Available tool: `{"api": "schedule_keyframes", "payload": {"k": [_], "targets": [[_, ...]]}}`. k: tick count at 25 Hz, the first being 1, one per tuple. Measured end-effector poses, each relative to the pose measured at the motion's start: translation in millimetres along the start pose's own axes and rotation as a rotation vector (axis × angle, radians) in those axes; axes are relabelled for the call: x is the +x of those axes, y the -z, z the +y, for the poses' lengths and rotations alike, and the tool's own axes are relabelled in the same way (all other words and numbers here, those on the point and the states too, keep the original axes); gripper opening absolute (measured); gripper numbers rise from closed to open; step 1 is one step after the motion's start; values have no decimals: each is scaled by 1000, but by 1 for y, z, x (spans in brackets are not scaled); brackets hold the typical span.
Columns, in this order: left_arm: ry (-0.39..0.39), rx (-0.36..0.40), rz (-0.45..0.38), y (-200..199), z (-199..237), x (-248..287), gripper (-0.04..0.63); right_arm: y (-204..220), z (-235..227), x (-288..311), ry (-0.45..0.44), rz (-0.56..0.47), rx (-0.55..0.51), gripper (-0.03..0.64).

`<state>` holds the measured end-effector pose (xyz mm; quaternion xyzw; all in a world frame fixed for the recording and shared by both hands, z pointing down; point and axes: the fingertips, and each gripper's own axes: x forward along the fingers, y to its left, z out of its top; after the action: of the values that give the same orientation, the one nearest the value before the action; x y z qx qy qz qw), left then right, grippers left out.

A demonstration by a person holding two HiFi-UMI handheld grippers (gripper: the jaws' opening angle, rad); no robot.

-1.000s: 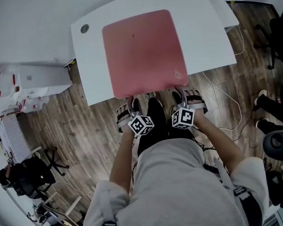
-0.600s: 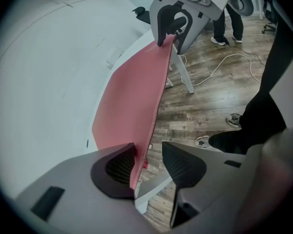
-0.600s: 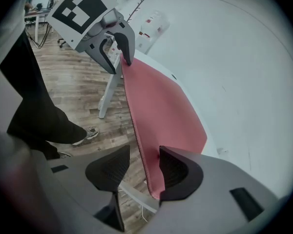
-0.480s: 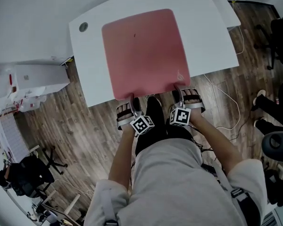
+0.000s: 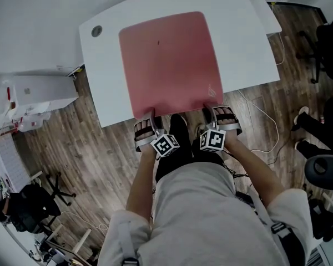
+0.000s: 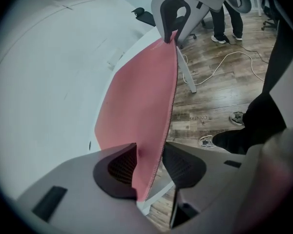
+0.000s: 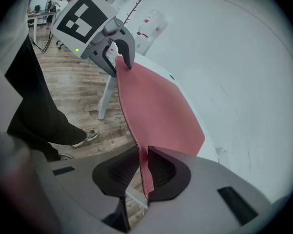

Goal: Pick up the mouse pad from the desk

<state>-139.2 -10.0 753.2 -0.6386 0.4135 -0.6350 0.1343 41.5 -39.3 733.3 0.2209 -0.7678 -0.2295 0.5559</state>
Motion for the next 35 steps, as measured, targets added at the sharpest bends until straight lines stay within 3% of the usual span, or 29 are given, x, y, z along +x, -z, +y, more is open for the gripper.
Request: {"api": "schedule_keyframes", "payload": {"k": [2, 5, 8, 13, 27, 35], "targets": [[8, -15, -14, -2, 6, -7, 148, -3, -5, -3, 5, -10, 23, 70], [2, -49, -46, -9, 12, -14, 58, -2, -10, -6, -6, -9, 52, 61], [1, -58, -61, -14, 19, -16, 37, -2, -16, -7, -9, -8, 67, 57], [34, -73, -54, -14, 17, -14, 31, -5, -25, -7, -15, -8, 97, 52], [15, -122, -57, -18, 44, -1, 31, -19, -55, 9, 15, 2, 117, 54], [15, -78, -69, -23, 58, 7, 31, -20, -70, 16, 46, 18, 126, 54]]}}
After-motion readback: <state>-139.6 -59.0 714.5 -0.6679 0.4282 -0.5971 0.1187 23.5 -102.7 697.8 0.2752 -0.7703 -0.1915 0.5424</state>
